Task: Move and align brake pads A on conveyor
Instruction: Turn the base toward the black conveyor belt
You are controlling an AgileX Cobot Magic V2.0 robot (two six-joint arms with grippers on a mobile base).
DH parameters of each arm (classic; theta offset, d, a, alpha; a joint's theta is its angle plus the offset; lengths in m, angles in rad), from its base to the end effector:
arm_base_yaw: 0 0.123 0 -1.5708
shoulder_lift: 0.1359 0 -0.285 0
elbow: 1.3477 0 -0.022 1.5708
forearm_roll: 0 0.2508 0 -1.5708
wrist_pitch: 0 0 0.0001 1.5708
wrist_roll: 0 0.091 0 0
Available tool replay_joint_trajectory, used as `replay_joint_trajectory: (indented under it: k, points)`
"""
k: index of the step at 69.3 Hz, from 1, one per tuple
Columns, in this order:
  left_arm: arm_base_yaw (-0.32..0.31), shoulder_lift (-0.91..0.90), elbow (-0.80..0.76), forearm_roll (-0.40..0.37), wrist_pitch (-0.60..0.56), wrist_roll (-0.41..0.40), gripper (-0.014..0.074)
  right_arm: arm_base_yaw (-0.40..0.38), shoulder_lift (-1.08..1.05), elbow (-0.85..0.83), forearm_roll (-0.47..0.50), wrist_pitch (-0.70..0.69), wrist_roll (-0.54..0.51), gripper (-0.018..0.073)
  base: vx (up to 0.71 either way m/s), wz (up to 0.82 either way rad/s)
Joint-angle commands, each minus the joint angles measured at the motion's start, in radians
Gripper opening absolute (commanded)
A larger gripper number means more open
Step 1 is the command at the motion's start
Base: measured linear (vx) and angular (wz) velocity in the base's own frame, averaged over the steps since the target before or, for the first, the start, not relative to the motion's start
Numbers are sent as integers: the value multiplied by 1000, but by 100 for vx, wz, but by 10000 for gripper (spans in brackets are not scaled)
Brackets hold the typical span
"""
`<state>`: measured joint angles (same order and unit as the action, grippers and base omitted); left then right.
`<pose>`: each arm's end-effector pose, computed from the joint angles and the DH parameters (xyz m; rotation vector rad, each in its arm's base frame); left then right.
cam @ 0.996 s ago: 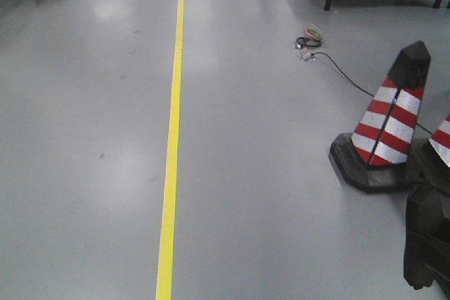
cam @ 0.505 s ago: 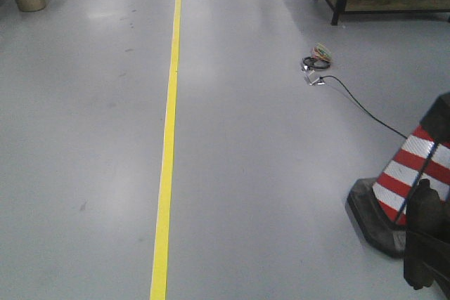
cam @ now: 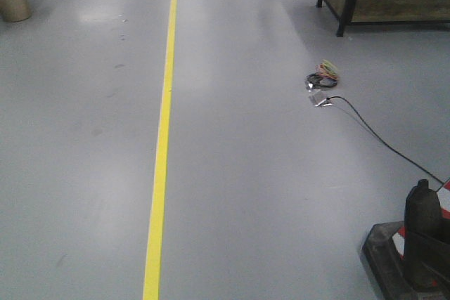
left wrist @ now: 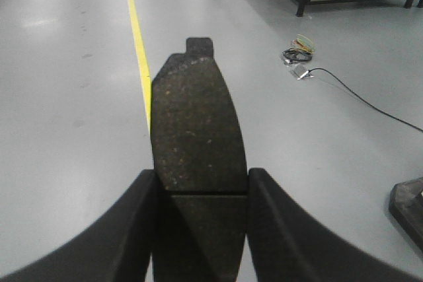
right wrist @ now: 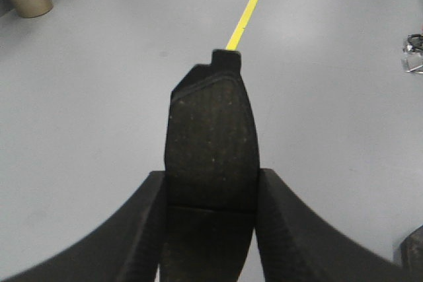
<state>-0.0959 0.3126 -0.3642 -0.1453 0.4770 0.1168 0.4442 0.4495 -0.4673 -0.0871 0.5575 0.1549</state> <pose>0.0734 -0.0131 0.2732 0.1246 1.9022 -0.1368 0.0843 0.0355 0.2889 -0.3383 2.0045 0.2856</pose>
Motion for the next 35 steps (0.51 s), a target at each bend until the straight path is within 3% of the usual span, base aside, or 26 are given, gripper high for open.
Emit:
replay_joint_trajectory:
  k: [1,18,35]
  points:
    - [-6,8,-31,-15,-93,-2,-6,-3,5,-29,-15,-91,-5,-4,46,-19]
    - [-6,8,-31,-15,-93,-2,-6,-3,5,-29,-15,-91,-5,-4,40,-44]
    - [-6,8,-31,-15,-93,-2,-6,-3,5,-29,-15,-91,-5,-4,30,-84]
